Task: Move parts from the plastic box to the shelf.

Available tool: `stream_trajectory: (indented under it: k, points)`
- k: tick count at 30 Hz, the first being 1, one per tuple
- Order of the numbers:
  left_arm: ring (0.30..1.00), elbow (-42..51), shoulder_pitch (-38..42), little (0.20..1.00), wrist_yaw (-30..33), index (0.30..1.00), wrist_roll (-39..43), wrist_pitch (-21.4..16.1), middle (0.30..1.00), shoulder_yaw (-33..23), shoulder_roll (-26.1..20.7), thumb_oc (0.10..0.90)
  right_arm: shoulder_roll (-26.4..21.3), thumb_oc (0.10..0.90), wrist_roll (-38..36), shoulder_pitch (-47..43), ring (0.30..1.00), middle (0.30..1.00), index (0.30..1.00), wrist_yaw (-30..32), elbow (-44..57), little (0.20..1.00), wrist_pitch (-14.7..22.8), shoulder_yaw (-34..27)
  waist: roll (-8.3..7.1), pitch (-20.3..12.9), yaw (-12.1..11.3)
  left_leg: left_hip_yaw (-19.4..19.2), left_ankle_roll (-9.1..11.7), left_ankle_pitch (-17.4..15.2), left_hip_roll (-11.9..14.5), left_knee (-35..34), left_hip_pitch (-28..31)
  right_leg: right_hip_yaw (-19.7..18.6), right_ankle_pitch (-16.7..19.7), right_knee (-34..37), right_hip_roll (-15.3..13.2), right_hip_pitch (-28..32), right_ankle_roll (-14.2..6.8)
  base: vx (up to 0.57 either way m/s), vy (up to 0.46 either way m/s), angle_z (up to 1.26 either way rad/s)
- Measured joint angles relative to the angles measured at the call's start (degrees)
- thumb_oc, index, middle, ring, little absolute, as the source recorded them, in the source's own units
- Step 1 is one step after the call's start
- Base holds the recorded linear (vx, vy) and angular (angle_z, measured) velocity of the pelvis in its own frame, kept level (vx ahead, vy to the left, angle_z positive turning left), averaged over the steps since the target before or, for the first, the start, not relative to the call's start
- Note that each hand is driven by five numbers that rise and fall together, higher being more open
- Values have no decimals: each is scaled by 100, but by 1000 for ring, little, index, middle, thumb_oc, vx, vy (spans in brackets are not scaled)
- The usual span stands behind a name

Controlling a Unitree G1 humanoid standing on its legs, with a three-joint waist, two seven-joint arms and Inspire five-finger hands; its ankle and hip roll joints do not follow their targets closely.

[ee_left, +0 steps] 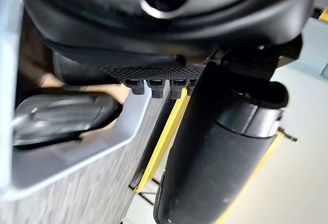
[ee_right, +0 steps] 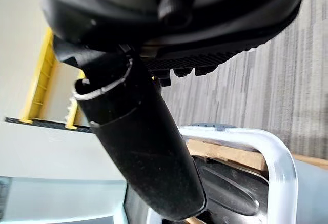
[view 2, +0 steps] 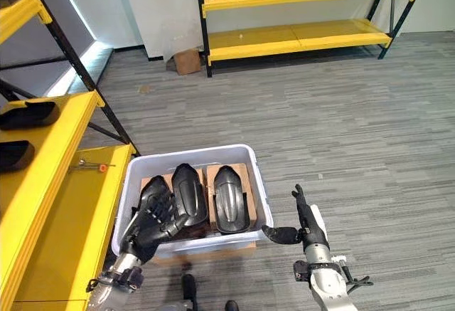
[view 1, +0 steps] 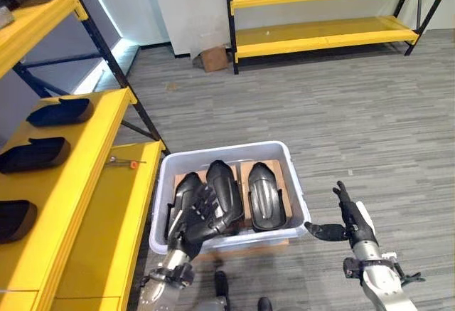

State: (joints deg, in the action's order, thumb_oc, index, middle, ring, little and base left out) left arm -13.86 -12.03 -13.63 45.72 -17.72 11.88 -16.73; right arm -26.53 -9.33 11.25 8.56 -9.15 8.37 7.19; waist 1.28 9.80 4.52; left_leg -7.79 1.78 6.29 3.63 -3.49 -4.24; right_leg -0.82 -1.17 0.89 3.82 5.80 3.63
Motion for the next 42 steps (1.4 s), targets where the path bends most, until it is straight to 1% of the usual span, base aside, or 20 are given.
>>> stream_trajectory:
  k: [1,2,3,6,8,10,12,13,14,15,19,21,22,23,25,27,31,34,38,42]
  points:
    - [1000,21,36,1000,182,1000,-337,-115,1000,-29,-32,900,-75,900,194,-22,1000,1000,1000,16,42,1000,-1,32,53,-12,3,45,-135,161,14,-69,236,24,-75,-1,32,61,-106,138,121,15]
    - [1000,61,138,1000,313,1000,-587,-142,1000,-24,-104,900,-117,900,262,-73,1000,1000,1000,22,65,1000,-14,60,-63,17,-33,53,-214,222,-112,-109,272,120,-201,-88,-92,56,-246,180,127,34]
    - [1000,84,192,1000,449,1000,-591,-146,1000,-34,-125,900,-97,900,262,-219,1000,1000,1000,74,104,1000,-88,92,-138,10,-54,108,-299,160,-285,-109,294,236,-319,-135,-261,87,-387,205,135,36]
    - [1000,84,222,1000,478,1000,-615,-145,1000,-143,-145,900,-69,900,259,-440,1000,1000,1000,66,275,1000,-252,204,-143,13,-169,118,-379,102,-459,-108,308,289,-385,-125,-441,112,-469,99,43,16]
    - [1000,94,213,1000,452,1000,-592,-156,1000,-287,-264,900,1,900,297,-595,1000,1000,1000,-104,313,1000,-532,333,-186,27,-373,199,-375,75,-594,-107,323,369,-440,-113,-562,156,-555,75,21,21]
    - [1000,200,160,1000,399,1000,-541,-214,1000,-443,-321,900,62,900,623,-786,1000,1000,1000,-203,165,1000,-1065,467,-246,59,-522,248,-351,51,-631,-108,300,455,-442,-110,-584,174,-559,73,-2,20]
    - [1000,526,101,1000,288,1000,-384,-225,1000,-589,-324,900,67,900,856,-959,1000,1000,1000,-204,-323,1000,-1460,698,-350,104,-728,312,-325,30,-643,-108,208,546,-443,-112,-584,119,-559,50,-39,28]
    - [1000,718,95,1000,264,1000,-125,-227,1000,-593,-320,900,103,900,927,-959,1000,1000,1000,-197,-597,1000,-1752,791,-395,125,-903,361,-333,38,-657,-107,122,610,-445,-119,-591,54,-562,-8,-70,23]
    - [1000,767,104,1000,159,1000,52,-197,1000,-661,-309,900,198,900,922,-1050,1000,1000,1000,-73,-829,1000,-1781,828,-427,146,-977,391,-338,44,-665,-53,59,638,-445,-117,-593,36,-562,-44,-70,34]
    - [1000,880,283,1000,43,1000,133,-109,1000,-772,-313,900,366,900,908,-1388,1000,1000,1000,156,-1297,1000,-1932,832,-494,211,-1006,482,-368,67,-667,110,-169,753,-443,-141,-588,-90,-559,-45,-23,30]
    - [1000,963,489,1000,32,1000,130,40,1000,-762,-321,900,347,900,904,-1698,1000,1000,1000,382,-1339,1000,-1986,770,-475,264,-1082,497,-399,118,-666,113,-298,775,-439,-198,-590,-251,-558,-102,-20,7]
    - [1000,1044,799,1000,83,1000,133,248,1000,-691,-371,900,367,900,791,-2185,1000,1000,1000,913,-1738,1000,-2041,775,-407,385,-1115,543,-408,128,-662,246,-494,845,-484,-349,-579,-447,-562,-113,19,15]
    - [1000,1240,1160,1000,83,1000,129,307,1000,-521,-434,900,360,900,728,-2689,1000,1000,1000,1336,-2053,1000,-2207,497,-257,587,-1141,591,-357,171,-629,225,-710,903,-479,-479,-548,-688,-547,-103,35,22]
    - [1000,1448,1243,1000,77,1000,128,344,1000,-470,-441,900,339,900,692,-2917,1000,1000,1000,1559,-2076,1000,-2275,302,-144,732,-1155,602,-347,225,-620,199,-803,902,-472,-554,-540,-830,-548,-75,33,10]
    - [1000,1633,1276,1000,82,1000,127,363,1000,-383,-454,900,305,900,686,-3158,1000,1000,1000,1730,-2072,1000,-2365,227,-2,935,-1166,570,-349,247,-623,204,-875,886,-496,-726,-559,-993,-563,-49,24,-7]
    - [1000,1633,1322,1000,90,1000,128,404,1000,-311,-456,900,316,900,632,-3167,1000,1000,1000,1728,-2073,1000,-2412,285,31,1005,-1161,565,-349,247,-643,203,-879,883,-556,-838,-588,-1045,-574,-14,5,-2]
    - [1000,1553,1436,1000,97,1000,355,790,1000,-215,-467,900,415,900,468,-3222,1000,1000,1000,1683,-2343,1000,-2532,579,30,1171,-1146,549,-410,288,-673,222,-898,886,-709,-1093,-645,-1181,-576,-65,-10,1]
    - [1000,1454,1504,1000,98,1000,357,807,1000,-173,-481,900,410,900,458,-3319,1000,1000,1000,1669,-2371,1000,-2532,606,39,1229,-1160,549,-411,289,-660,273,-1006,894,-725,-1160,-634,-1298,-561,-79,-4,-1]
    - [1000,1378,1629,1000,170,1000,358,807,1000,-140,-515,900,353,900,91,-3788,1000,1000,1000,1647,-2656,1000,-2574,621,100,1327,-1129,547,-417,294,-642,377,-1193,890,-798,-1405,-632,-1546,-541,-71,-3,0]
    - [1000,1384,1905,1000,179,1000,365,807,1000,-121,-531,900,344,900,-69,-4519,1000,1000,1000,1656,-3456,1000,-2656,611,230,1540,-1267,550,-435,349,-638,516,-1508,894,-975,-1989,-672,-2063,-504,-93,-11,2]
